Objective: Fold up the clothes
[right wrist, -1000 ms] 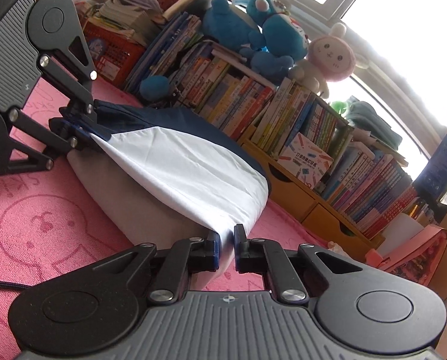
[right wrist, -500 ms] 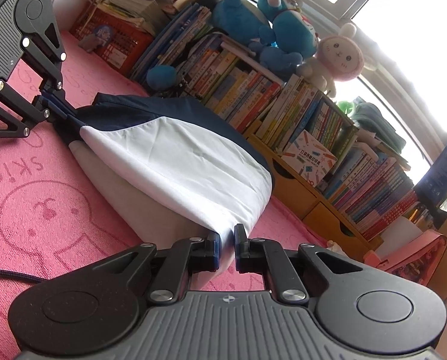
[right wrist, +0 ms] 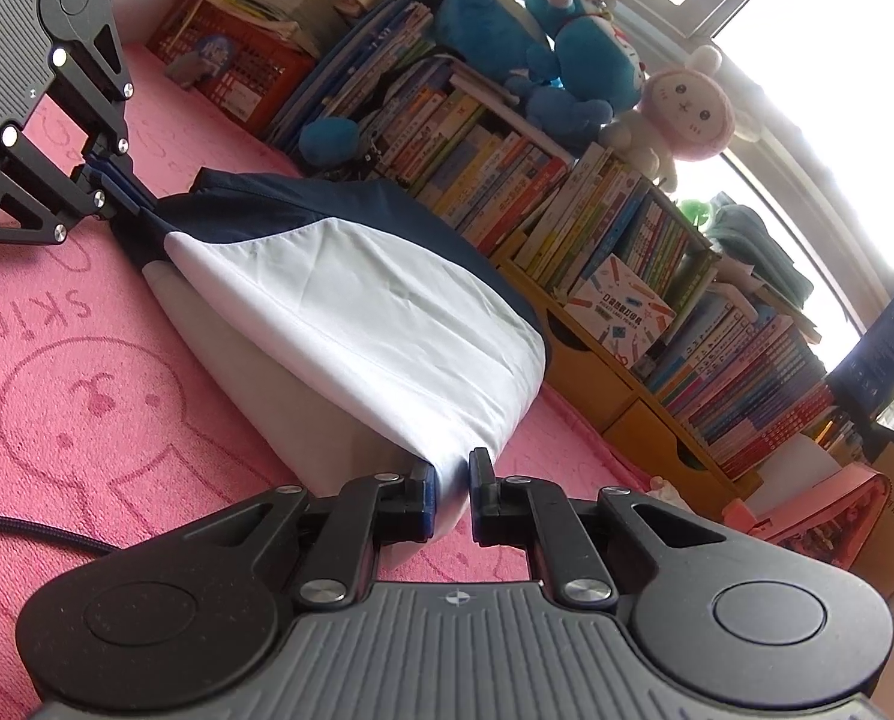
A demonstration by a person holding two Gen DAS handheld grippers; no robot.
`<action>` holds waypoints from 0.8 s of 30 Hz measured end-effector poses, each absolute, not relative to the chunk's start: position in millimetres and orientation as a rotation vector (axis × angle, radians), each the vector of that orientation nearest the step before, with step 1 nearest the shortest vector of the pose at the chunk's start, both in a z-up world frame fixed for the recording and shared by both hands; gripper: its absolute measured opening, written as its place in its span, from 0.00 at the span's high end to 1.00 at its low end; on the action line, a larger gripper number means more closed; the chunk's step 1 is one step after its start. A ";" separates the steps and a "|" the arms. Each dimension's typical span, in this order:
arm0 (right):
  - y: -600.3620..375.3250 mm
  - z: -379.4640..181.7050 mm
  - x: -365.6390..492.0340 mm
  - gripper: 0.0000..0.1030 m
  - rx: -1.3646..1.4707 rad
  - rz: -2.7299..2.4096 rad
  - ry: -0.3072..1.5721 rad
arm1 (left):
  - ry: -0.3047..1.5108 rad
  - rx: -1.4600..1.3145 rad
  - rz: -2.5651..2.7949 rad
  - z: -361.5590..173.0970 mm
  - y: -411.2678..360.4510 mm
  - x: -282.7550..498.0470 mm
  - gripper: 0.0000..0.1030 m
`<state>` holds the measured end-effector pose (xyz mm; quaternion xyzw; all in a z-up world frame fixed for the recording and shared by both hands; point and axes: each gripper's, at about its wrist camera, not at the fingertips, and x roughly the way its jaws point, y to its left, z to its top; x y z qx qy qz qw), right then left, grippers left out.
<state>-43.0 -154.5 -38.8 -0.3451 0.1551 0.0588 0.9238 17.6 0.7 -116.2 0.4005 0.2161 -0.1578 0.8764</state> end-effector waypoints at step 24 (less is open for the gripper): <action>-142.8 -40.4 -56.2 0.76 -0.782 0.161 0.279 | 0.641 -0.295 -0.465 -69.1 102.0 5.1 0.81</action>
